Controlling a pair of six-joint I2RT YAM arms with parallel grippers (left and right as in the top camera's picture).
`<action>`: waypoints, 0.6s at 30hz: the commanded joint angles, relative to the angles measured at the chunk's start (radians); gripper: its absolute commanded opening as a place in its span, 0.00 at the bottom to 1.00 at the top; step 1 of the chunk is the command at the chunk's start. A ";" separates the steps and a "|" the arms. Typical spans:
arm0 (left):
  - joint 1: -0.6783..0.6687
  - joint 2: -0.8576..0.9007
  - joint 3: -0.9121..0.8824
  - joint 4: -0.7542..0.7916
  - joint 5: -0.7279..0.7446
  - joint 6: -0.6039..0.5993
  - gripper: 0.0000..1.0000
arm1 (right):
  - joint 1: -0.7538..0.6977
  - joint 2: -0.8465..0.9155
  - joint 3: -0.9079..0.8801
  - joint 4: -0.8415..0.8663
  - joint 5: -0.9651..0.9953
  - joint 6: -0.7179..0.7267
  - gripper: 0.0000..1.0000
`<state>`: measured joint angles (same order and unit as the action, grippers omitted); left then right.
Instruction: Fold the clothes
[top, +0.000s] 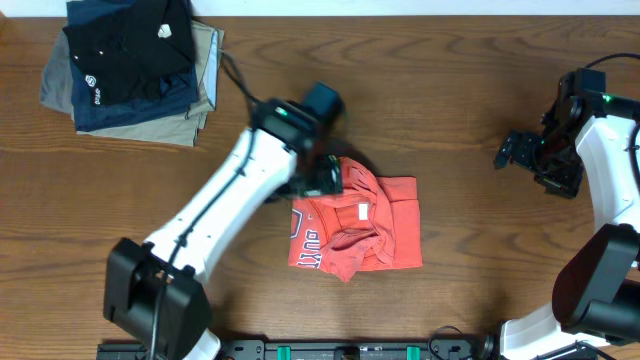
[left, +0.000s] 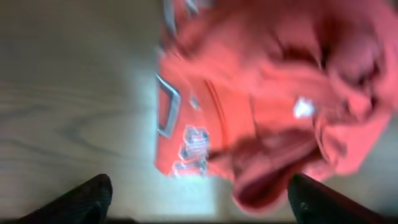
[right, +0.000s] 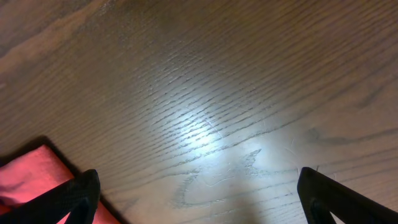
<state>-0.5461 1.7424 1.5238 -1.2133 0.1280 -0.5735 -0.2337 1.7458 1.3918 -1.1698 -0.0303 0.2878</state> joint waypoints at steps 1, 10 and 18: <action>0.083 0.027 -0.002 0.029 0.050 0.060 0.95 | -0.001 -0.006 0.006 -0.001 -0.003 0.003 0.99; 0.169 0.135 -0.003 0.062 0.145 0.202 0.96 | -0.001 -0.006 0.006 -0.001 -0.004 0.003 0.99; 0.170 0.225 -0.003 0.099 0.153 0.290 0.82 | -0.001 -0.006 0.006 -0.001 -0.004 0.003 0.99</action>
<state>-0.3798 1.9354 1.5234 -1.1160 0.2649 -0.3405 -0.2337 1.7458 1.3918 -1.1702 -0.0303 0.2878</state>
